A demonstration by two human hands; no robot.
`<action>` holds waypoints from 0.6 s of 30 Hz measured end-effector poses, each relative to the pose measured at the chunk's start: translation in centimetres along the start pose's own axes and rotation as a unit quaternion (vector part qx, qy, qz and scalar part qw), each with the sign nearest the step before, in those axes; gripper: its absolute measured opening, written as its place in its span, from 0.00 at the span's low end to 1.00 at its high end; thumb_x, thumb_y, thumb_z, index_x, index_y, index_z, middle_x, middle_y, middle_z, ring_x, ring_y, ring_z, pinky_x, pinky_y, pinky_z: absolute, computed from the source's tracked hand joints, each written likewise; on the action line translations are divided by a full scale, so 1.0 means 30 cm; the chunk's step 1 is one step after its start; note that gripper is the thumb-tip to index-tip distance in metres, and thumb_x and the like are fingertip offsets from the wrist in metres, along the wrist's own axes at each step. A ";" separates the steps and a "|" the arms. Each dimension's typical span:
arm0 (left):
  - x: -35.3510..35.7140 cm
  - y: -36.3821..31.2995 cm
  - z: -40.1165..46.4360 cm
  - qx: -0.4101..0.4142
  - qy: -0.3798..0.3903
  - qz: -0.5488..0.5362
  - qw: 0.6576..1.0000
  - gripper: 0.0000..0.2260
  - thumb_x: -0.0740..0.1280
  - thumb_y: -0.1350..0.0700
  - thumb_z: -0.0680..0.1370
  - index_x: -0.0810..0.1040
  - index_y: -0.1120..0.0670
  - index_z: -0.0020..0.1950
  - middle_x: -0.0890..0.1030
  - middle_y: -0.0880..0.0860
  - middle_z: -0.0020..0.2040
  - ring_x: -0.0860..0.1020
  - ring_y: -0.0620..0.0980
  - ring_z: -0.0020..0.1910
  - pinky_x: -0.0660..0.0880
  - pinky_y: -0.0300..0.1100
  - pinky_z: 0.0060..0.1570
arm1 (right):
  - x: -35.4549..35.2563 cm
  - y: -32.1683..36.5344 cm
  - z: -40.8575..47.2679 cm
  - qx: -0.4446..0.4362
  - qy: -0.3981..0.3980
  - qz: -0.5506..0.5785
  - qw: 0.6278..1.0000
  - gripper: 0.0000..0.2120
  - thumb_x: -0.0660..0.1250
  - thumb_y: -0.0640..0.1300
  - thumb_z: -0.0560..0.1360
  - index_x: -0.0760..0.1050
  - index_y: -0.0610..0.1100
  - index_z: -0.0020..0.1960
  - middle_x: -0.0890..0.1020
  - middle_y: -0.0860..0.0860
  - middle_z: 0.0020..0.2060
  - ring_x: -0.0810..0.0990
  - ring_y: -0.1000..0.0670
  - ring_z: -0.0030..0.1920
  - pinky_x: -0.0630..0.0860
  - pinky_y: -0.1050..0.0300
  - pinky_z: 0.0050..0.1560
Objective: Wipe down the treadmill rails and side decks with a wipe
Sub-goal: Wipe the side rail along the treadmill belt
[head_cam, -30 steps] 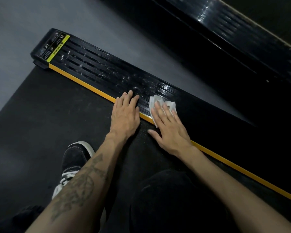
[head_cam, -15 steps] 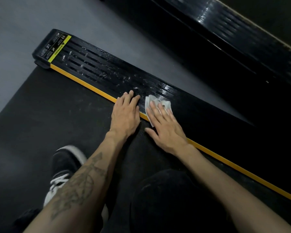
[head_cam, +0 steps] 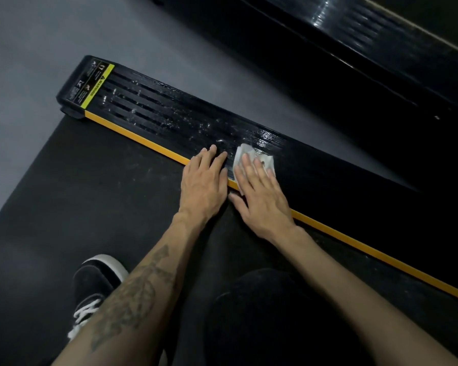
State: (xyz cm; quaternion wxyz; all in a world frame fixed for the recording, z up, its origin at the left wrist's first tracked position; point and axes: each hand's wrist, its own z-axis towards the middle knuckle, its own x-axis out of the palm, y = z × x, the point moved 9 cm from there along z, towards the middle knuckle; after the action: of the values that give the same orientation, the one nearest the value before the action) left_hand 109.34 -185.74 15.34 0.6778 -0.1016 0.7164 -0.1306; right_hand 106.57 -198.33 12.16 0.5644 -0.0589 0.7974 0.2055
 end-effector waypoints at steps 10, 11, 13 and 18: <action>-0.045 0.055 0.013 0.037 -0.028 -0.043 0.998 0.19 0.64 0.57 0.84 0.73 0.61 0.74 0.70 0.60 0.76 0.66 0.59 0.77 0.65 0.55 0.76 | 0.002 -0.035 -0.054 0.044 -0.040 -0.006 0.998 0.36 0.44 0.61 0.83 0.42 0.44 0.84 0.40 0.46 0.83 0.38 0.46 0.83 0.43 0.45 0.83; -0.049 0.061 0.021 0.038 -0.032 -0.035 0.998 0.19 0.64 0.57 0.83 0.72 0.61 0.74 0.69 0.61 0.77 0.66 0.60 0.77 0.64 0.56 0.77 | -0.002 -0.010 -0.022 0.054 -0.042 -0.008 0.998 0.36 0.45 0.62 0.84 0.40 0.44 0.84 0.39 0.45 0.83 0.38 0.46 0.83 0.42 0.45 0.82; -0.058 0.080 0.044 0.027 -0.028 -0.022 0.999 0.21 0.64 0.56 0.84 0.70 0.60 0.76 0.67 0.61 0.78 0.63 0.61 0.79 0.61 0.58 0.77 | 0.000 0.047 0.033 0.049 -0.030 -0.013 0.998 0.36 0.47 0.61 0.85 0.38 0.44 0.84 0.37 0.44 0.83 0.36 0.45 0.82 0.39 0.45 0.82; -0.056 0.145 0.088 -0.031 0.028 -0.007 0.999 0.27 0.61 0.49 0.85 0.61 0.57 0.81 0.55 0.58 0.84 0.52 0.58 0.83 0.51 0.57 0.81 | 0.017 0.062 -0.020 -0.049 -0.026 -0.044 0.997 0.35 0.54 0.59 0.84 0.46 0.46 0.85 0.43 0.47 0.84 0.40 0.46 0.83 0.47 0.43 0.83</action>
State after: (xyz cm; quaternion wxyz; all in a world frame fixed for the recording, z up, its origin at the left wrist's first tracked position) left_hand 112.23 -181.22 15.40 0.6531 -0.1242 0.7380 -0.1162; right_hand 105.26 -196.80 12.35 0.5896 -0.1163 0.7682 0.2208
